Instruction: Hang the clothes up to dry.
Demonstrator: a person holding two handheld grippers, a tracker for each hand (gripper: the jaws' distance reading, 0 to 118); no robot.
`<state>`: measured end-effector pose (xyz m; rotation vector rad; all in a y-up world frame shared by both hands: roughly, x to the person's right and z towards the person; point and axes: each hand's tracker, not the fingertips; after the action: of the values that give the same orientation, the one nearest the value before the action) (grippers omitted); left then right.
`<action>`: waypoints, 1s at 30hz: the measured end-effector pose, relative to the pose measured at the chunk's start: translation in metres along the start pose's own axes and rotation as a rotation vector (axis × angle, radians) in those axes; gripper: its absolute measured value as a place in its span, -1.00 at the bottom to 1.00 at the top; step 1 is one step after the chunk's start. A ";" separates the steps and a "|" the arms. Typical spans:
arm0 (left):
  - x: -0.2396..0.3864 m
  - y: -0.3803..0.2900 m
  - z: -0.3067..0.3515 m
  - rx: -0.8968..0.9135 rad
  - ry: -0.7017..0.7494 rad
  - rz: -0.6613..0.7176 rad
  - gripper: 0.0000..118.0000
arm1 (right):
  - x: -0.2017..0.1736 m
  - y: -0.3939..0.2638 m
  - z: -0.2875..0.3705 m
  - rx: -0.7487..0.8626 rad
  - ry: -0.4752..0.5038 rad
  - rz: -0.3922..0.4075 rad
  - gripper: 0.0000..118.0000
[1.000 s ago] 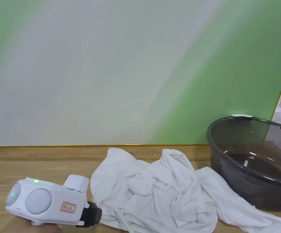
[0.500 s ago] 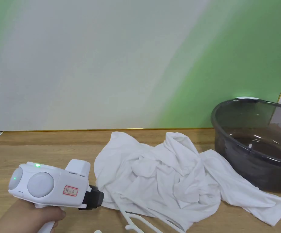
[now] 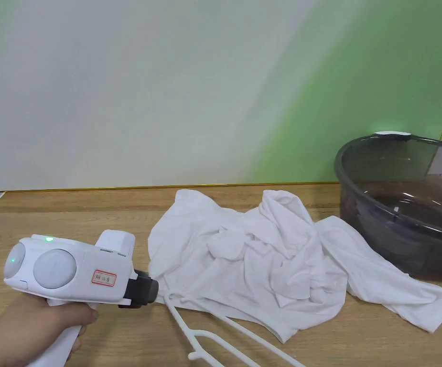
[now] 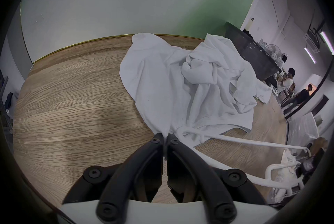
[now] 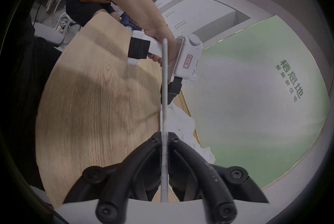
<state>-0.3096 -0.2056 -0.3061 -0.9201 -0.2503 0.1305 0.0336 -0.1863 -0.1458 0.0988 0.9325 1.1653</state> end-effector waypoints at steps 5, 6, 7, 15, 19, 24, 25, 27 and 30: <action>0.001 -0.001 0.001 -0.002 0.004 -0.004 -0.93 | 0.000 0.001 0.001 0.006 -0.001 -0.006 -0.88; 0.001 -0.001 0.002 -0.001 0.004 -0.008 -0.93 | -0.001 0.001 0.001 0.005 0.004 -0.006 -0.88; 0.001 -0.001 0.002 0.001 0.006 -0.010 -0.93 | -0.001 0.002 0.001 0.010 0.003 -0.003 -0.88; 0.000 -0.001 0.009 0.005 0.006 -0.020 -0.93 | -0.002 0.001 -0.003 0.009 -0.009 -0.016 -0.88; -0.003 -0.002 0.013 0.004 0.006 -0.015 -0.93 | 0.002 0.000 -0.004 0.008 -0.021 -0.016 -0.88; -0.001 -0.002 0.015 0.010 0.010 -0.022 -0.93 | -0.002 -0.003 -0.013 -0.002 -0.006 -0.002 -0.88; 0.000 -0.002 0.015 0.005 0.009 -0.029 -0.93 | -0.004 -0.004 -0.014 -0.007 -0.001 0.001 -0.88; 0.002 -0.003 0.016 0.002 0.010 -0.036 -0.93 | -0.006 -0.005 -0.016 -0.010 0.000 0.002 -0.88; 0.004 -0.004 0.016 -0.001 0.013 -0.044 -0.93 | -0.008 -0.007 -0.019 -0.021 0.006 0.001 -0.88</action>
<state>-0.3101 -0.1949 -0.2928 -0.9155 -0.2580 0.0837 0.0253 -0.2033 -0.1572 0.0790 0.9256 1.1768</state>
